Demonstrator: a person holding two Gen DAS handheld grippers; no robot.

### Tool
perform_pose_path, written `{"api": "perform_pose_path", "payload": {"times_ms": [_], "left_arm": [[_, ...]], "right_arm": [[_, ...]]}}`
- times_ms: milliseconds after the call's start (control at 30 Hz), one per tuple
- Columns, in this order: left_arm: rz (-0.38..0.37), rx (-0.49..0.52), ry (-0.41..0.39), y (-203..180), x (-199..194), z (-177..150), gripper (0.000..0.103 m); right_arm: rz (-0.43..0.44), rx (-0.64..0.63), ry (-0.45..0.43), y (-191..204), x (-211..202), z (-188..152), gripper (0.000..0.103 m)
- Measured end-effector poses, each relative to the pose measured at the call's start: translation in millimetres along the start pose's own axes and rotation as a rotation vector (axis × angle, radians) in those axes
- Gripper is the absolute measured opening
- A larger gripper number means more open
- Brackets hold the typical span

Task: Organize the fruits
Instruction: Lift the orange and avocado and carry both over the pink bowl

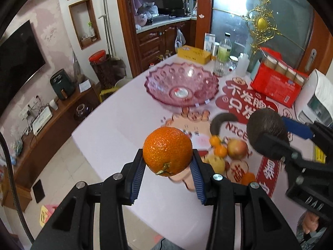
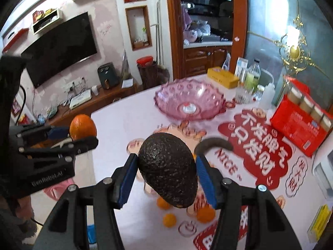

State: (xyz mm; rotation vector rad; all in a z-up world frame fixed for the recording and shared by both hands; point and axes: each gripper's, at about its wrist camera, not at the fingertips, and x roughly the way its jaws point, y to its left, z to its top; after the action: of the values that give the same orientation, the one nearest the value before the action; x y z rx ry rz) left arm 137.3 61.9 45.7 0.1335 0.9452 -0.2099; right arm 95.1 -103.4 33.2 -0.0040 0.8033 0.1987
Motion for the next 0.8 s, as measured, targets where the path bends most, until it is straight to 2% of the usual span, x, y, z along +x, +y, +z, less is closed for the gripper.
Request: {"api": "perform_pose_path", "payload": {"times_ms": [133, 300, 500, 633, 800], "left_arm": [[-0.022, 0.024, -0.014, 13, 23, 44, 0.041], [-0.043, 0.047, -0.045, 28, 57, 101, 0.041], [-0.044, 0.056, -0.04, 40, 117, 158, 0.041], [-0.036, 0.051, -0.01, 41, 159, 178, 0.041], [-0.006, 0.077, 0.031, 39, 216, 188, 0.041]], "right_arm": [[-0.06, 0.024, -0.023, -8, 20, 41, 0.057], [-0.111, 0.102, -0.009, -26, 61, 94, 0.057], [-0.148, 0.188, 0.002, -47, 114, 149, 0.058], [-0.15, 0.225, 0.038, -56, 154, 162, 0.058], [-0.18, 0.248, 0.117, -63, 209, 157, 0.058]]}}
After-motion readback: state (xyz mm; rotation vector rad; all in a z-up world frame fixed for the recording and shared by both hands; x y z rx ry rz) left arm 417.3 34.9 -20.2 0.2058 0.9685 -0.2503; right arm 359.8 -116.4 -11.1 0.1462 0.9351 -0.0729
